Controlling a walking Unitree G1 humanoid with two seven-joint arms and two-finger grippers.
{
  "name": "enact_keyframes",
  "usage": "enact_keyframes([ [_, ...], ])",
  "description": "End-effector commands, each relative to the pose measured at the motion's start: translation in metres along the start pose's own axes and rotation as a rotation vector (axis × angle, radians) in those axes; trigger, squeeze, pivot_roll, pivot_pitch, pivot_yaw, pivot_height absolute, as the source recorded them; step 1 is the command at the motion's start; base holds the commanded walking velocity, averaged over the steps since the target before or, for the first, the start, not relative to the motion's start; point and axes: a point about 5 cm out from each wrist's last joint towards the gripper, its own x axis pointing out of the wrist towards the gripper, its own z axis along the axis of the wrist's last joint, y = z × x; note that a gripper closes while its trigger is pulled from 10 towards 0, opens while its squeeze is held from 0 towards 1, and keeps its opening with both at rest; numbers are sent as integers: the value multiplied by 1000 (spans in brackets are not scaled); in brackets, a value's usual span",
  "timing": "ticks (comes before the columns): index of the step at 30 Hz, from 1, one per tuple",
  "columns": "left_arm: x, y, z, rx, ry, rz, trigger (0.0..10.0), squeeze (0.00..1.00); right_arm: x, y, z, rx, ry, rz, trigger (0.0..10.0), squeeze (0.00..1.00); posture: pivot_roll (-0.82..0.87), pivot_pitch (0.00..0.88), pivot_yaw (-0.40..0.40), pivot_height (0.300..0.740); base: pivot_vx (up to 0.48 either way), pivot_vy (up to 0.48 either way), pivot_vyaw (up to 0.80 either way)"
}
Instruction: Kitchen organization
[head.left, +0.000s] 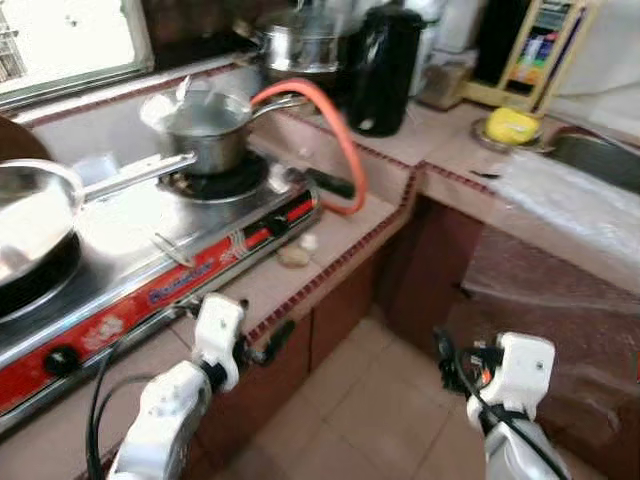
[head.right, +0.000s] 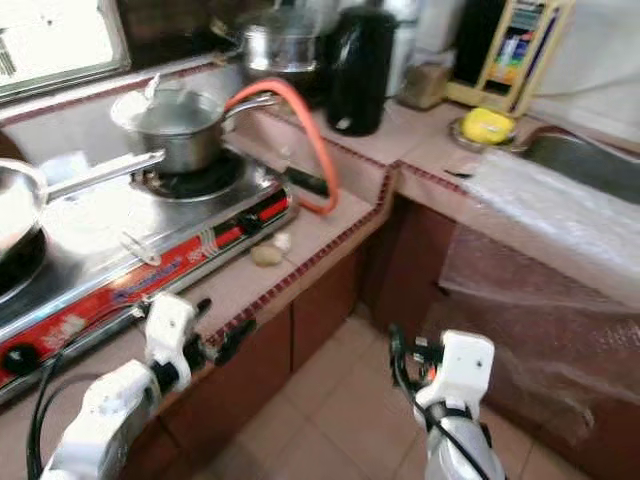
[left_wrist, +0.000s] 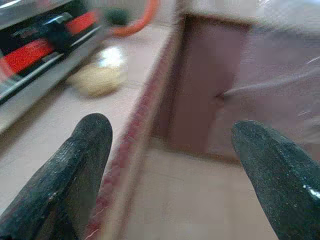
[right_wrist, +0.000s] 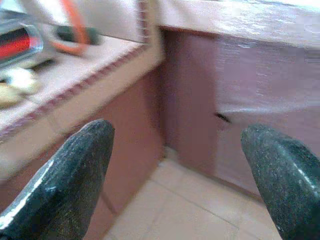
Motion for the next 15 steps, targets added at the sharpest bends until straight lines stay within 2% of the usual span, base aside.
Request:
enact_keyframes([
  [1,-6,6,-1,12,13,9,10000,0,1,6,6,11,-23,19,10000,0,65,0,-10,740,0,0,0],
  [11,-5,8,0,-1,9,12,10000,0,7,6,8,51,-25,12,10000,0,77,0,-21,740,0,0,0],
  [15,-7,7,-2,-2,13,12,10000,0,6,7,6,45,-18,21,10000,0,81,0,-24,740,0,-268,0],
])
